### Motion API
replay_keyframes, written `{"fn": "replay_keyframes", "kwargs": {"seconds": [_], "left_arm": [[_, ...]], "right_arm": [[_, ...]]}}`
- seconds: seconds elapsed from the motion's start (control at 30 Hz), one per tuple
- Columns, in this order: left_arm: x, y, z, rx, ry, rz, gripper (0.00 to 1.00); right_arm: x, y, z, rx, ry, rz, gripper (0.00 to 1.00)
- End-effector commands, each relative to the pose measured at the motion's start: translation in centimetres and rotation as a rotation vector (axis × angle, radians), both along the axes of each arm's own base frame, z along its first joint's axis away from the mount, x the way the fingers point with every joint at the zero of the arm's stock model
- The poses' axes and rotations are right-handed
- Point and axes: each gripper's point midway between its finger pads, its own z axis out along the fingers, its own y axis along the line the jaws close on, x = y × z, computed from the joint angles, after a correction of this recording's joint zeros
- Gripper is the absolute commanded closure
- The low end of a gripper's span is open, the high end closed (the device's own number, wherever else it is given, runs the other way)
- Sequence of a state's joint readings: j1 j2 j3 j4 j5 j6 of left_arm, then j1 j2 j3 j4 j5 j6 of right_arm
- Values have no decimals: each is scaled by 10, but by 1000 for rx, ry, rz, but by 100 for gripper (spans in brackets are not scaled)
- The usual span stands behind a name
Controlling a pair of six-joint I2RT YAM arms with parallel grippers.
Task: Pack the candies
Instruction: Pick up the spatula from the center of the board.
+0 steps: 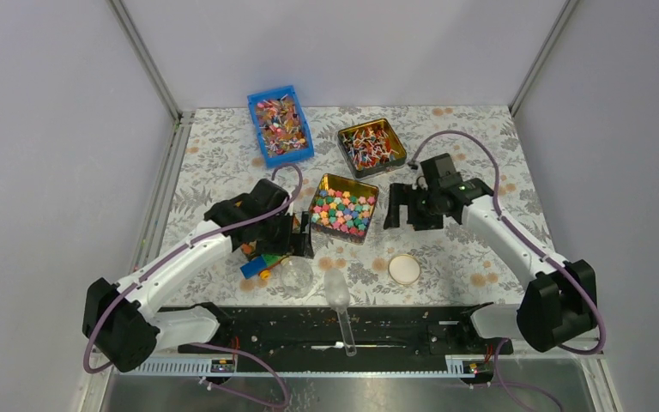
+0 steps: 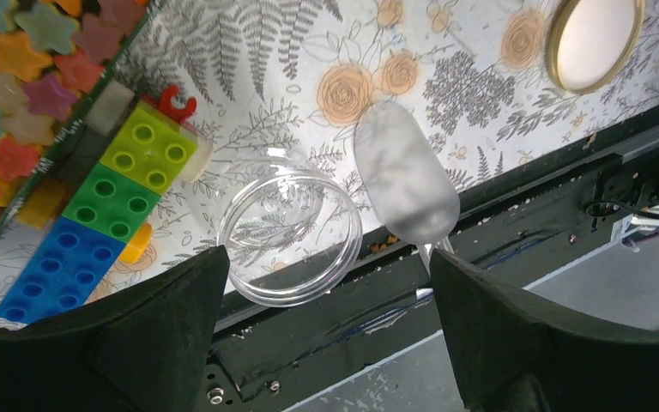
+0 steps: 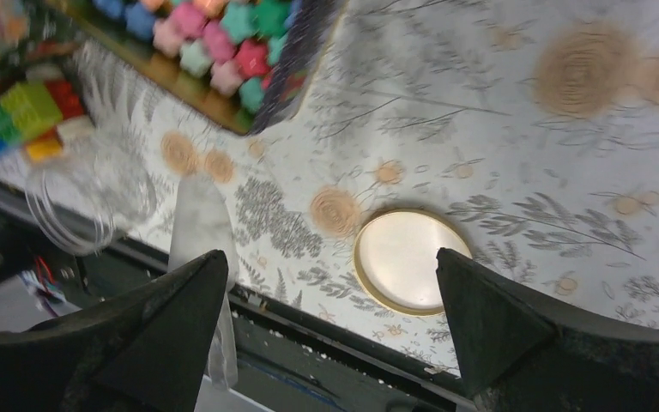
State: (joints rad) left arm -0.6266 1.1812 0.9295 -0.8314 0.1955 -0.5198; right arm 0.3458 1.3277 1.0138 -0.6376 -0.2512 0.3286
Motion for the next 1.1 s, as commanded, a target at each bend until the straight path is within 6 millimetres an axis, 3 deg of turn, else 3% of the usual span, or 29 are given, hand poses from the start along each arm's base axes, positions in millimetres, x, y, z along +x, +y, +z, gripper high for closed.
{"fn": "replay_keyframes", "kwargs": {"seconds": [0.0,0.17,0.43,0.6,0.8,0.93,1.07], "left_arm": [[29,2,39,14,-186,35,10],[56,29,94,39,-422,196,10],[79,75,191,69,-725,413,7],[89,96,232,114,-839,501,4],[95,104,251,139,-890,534,1],[95,98,249,133,-882,495,1],[94,94,233,147,-855,454,1]], "right_arm": [[-23,33,5,-30,-15,229,1],[-54,62,-2,-63,10,415,1],[-106,91,-16,-151,87,638,2],[-129,113,-24,-192,120,677,3],[-157,135,-39,-278,138,718,3],[-178,143,-47,-302,169,726,4],[-187,147,-62,-334,183,721,4]]}}
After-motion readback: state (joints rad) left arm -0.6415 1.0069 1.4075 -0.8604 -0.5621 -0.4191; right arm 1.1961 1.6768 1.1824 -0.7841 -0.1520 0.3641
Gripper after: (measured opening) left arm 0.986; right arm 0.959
